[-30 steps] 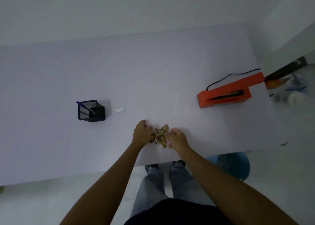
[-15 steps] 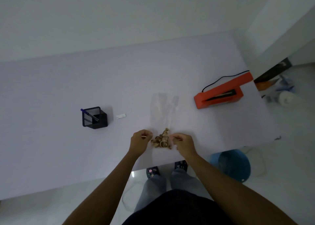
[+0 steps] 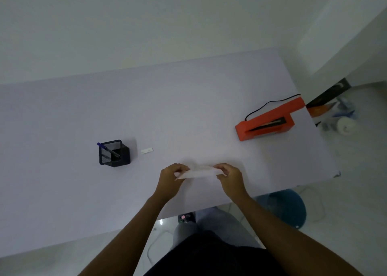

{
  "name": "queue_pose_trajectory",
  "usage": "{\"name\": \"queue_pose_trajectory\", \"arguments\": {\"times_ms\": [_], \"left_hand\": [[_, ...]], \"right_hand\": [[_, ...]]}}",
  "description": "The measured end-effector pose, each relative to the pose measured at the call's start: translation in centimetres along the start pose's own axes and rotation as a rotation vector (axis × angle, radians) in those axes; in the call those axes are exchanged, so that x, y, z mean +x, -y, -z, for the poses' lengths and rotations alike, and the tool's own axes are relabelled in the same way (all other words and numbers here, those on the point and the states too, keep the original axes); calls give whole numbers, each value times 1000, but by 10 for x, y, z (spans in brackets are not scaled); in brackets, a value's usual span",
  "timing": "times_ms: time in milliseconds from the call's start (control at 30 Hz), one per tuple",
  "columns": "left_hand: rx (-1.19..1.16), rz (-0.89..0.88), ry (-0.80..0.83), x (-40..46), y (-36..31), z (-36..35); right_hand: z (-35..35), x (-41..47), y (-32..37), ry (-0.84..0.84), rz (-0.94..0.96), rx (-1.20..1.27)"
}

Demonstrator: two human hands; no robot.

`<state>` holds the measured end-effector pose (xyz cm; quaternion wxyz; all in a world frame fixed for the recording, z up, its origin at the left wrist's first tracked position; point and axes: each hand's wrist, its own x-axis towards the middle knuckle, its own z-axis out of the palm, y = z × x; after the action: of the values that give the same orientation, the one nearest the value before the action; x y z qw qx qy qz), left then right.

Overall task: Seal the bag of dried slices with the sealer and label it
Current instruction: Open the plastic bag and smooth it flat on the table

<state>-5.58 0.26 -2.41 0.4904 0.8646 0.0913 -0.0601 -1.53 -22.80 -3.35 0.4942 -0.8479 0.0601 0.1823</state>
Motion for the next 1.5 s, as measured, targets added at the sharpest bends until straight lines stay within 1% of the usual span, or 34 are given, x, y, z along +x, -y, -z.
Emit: {"name": "queue_pose_trajectory", "arguments": {"times_ms": [100, 200, 300, 400, 567, 700, 767, 867, 967, 1100, 1233, 1300, 1333, 1367, 1433, 1500], "left_hand": [[12, -38, 13, 4, 1, -1], [-22, 11, 23, 10, -4, -4], [-54, -13, 91, 16, -9, -10], [-68, -32, 110, 22, -17, -14], [-56, 29, 52, 32, -31, -15], [-98, 86, 1, 36, -38, -14], [-135, 56, -12, 36, -41, -15], [-161, 12, -27, 34, -39, -18], [-172, 66, 0, 31, -30, -20], [-146, 115, 126, 29, -20, -21], [-192, 170, 163, 29, -15, -22], [-145, 97, 156, 29, -15, -24], [-142, 61, 157, 30, -16, -25], [-145, 59, 160, 30, -16, -26], [-164, 91, 154, 30, -19, -26], [-138, 70, 123, 30, -18, -26]], "right_hand": [[4, 4, -2, 55, 3, -8], [6, 9, -4, 78, 85, -13], [9, 16, -4, 123, 131, -11], [9, 24, -3, 143, 242, -50], [18, 40, 2, 164, 236, -45], [25, 50, -2, 243, 240, -33], [26, 54, -2, 256, 251, -39], [25, 57, -5, 284, 330, -79], [24, 58, -4, 302, 332, -72], [22, 57, -1, 267, 291, -48], [21, 53, -1, 320, 306, -56], [20, 51, -1, 349, 282, -59], [19, 51, 0, 348, 300, -72], [18, 50, 1, 353, 314, -86], [18, 51, 0, 356, 255, -65], [20, 54, -2, 362, 216, -28]]}}
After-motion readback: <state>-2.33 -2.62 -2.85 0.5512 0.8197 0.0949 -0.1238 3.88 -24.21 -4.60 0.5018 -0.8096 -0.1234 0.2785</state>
